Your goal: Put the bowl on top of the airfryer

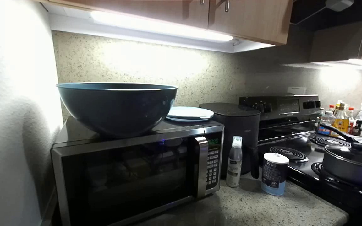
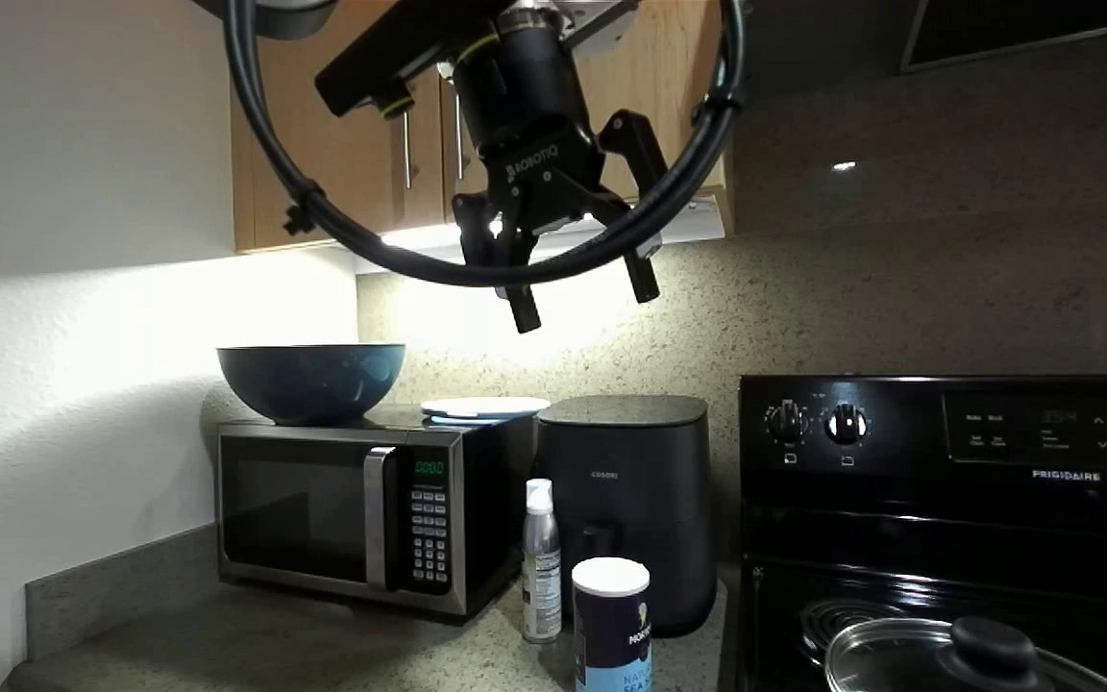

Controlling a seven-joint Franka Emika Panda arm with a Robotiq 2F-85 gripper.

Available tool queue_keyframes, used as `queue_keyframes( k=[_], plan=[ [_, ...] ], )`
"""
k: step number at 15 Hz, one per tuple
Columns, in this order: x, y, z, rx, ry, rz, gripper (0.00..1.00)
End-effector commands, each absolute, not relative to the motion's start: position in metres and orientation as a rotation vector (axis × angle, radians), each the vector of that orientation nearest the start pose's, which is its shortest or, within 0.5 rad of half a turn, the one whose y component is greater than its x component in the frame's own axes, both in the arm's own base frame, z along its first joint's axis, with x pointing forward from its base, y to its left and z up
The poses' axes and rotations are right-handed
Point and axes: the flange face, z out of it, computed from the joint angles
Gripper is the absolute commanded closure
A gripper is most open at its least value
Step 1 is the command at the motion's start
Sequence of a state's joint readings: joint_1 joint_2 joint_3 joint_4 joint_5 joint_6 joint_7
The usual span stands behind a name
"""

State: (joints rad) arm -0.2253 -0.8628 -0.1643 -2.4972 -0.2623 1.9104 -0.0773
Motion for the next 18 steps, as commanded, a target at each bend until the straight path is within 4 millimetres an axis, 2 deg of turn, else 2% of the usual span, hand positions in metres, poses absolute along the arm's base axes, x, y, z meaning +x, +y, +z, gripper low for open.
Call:
queue_keyframes(
  k=[1, 5, 8, 9, 14, 16, 18],
  plan=[
    [0.311, -0.136, 0.568, -3.294, 0.169, -0.427, 0.00],
    [0.353, -0.095, 0.556, -3.291, -0.156, -0.553, 0.00],
    [0.371, -0.075, 0.547, -3.287, -0.376, -0.581, 0.00],
    [0.362, -0.079, 0.553, -3.287, -0.240, -0.563, 0.00],
    [0.365, -0.079, 0.551, -3.291, -0.241, -0.557, 0.00],
    [0.375, -0.062, 0.547, -3.298, -0.335, -0.531, 0.00],
    [0.387, -0.032, 0.540, -3.292, -0.492, -0.501, 0.00]
  ],
)
